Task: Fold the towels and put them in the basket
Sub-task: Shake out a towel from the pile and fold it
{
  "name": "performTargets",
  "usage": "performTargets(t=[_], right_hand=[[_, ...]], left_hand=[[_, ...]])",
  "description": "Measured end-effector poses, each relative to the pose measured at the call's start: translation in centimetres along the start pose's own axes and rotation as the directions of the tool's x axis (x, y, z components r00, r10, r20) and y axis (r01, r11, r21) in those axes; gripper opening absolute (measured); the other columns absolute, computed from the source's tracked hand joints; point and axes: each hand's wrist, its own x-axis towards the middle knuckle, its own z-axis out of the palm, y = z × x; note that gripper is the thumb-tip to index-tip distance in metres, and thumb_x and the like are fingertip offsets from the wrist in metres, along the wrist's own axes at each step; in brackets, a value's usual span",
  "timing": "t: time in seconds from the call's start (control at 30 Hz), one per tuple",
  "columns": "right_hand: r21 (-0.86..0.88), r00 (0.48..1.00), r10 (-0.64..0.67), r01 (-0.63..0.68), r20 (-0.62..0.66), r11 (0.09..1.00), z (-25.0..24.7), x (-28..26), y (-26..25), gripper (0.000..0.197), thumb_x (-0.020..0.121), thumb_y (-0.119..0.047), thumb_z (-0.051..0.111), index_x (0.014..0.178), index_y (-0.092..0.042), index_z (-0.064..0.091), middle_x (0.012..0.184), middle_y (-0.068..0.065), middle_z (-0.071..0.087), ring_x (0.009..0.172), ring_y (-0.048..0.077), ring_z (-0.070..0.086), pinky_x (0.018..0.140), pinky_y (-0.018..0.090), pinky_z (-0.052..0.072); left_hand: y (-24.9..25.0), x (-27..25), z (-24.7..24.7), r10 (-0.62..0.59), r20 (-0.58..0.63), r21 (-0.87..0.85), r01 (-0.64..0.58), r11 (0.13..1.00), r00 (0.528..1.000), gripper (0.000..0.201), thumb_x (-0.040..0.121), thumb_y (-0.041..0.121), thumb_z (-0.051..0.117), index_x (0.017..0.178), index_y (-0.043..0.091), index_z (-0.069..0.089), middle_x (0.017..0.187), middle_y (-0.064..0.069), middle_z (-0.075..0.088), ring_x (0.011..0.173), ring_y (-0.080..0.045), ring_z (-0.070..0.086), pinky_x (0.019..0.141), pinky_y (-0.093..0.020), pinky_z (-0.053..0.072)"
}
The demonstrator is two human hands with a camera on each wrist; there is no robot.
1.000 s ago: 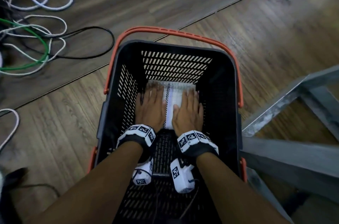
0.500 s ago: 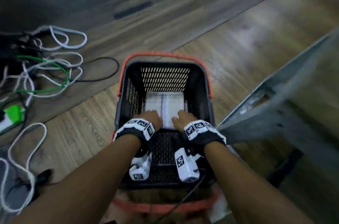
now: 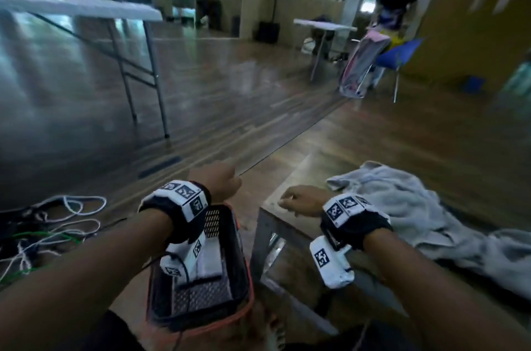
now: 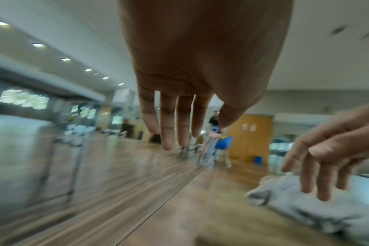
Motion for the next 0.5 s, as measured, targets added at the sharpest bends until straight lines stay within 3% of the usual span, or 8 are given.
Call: performTargets(t=[0.1,0.13,0.2,0.27,0.37,0.43,0.5], right_hand=[[0.016,0.99,0.064,-0.062,-0.129,0.998,-3.5,-5.6,2.7,0.038,0.097,-0.038,0.045,0.117,-0.009,0.058,0.111,0.008,0.062,0.098,0.024,0.062,0.09,0.036,0.048],[0.009,0.981,0.085,-0.085,-0.176,0.996,-4.3,-7.3,3.8,0.037,0.096,-0.038,0.045,0.116,-0.01,0.059,0.107,0.006,0.062,0.097,0.022,0.06,0.086,0.032,0.047],[-0.016,0.96,0.129,-0.137,-0.249,0.99,-5.6,-10.5,5.9,0.034,0.096,-0.038,0.046,0.112,-0.012,0.062,0.102,0.002,0.062,0.096,0.019,0.059,0.081,0.028,0.042],[-0.033,0.942,0.172,-0.189,-0.287,0.981,-6.2,-13.3,8.0,0.033,0.096,-0.037,0.045,0.11,-0.014,0.064,0.107,0.003,0.064,0.098,0.019,0.059,0.082,0.03,0.043],[0.003,0.904,0.235,-0.25,-0.358,0.968,-6.1,-16.6,10.9,0.029,0.096,-0.031,0.047,0.109,-0.013,0.065,0.111,0.004,0.062,0.097,0.018,0.057,0.077,0.027,0.04],[0.025,0.883,0.299,-0.311,-0.362,0.95,-5.5,-18.2,12.8,0.028,0.095,-0.032,0.048,0.111,-0.015,0.064,0.113,0.004,0.062,0.096,0.015,0.054,0.073,0.025,0.035],[0.021,0.869,0.358,-0.374,-0.342,0.927,-5.0,-19.2,14.5,0.029,0.095,-0.035,0.047,0.112,-0.019,0.063,0.116,0.002,0.062,0.102,0.017,0.055,0.076,0.026,0.038]], left_hand=[[4.9,-1.3,-3.0,0.136,-0.055,0.022,-0.135,0.991,0.989,0.034,0.093,0.044,0.042,0.101,0.014,0.055,0.105,-0.01,0.064,0.083,-0.023,0.054,0.062,-0.028,0.034],[6.5,-1.7,-3.6,0.175,-0.063,0.019,-0.174,0.984,0.982,0.032,0.093,0.044,0.042,0.101,0.015,0.054,0.105,-0.009,0.063,0.08,-0.021,0.05,0.061,-0.028,0.031],[9.6,-2.2,-4.5,0.238,-0.078,0.033,-0.236,0.971,0.968,0.03,0.093,0.046,0.043,0.098,0.018,0.053,0.103,-0.006,0.062,0.08,-0.021,0.048,0.064,-0.029,0.033],[12.6,-2.4,-4.7,0.312,-0.071,0.048,-0.309,0.95,0.947,0.03,0.092,0.047,0.043,0.097,0.019,0.053,0.103,-0.006,0.062,0.079,-0.021,0.048,0.066,-0.029,0.035],[16.7,-2.0,-4.0,0.43,-0.076,0.085,-0.424,0.902,0.899,0.037,0.092,0.048,0.044,0.106,0.017,0.056,0.105,-0.005,0.063,0.085,-0.023,0.054,0.066,-0.027,0.034],[19.0,-1.5,-3.1,0.489,-0.072,0.138,-0.477,0.868,0.869,0.042,0.092,0.051,0.041,0.109,0.016,0.057,0.106,-0.006,0.064,0.092,-0.026,0.059,0.066,-0.029,0.037],[20.9,-0.8,-1.8,0.504,-0.033,0.132,-0.496,0.858,0.863,0.042,0.092,0.051,0.04,0.11,0.017,0.056,0.109,-0.007,0.064,0.095,-0.027,0.06,0.066,-0.029,0.036]])
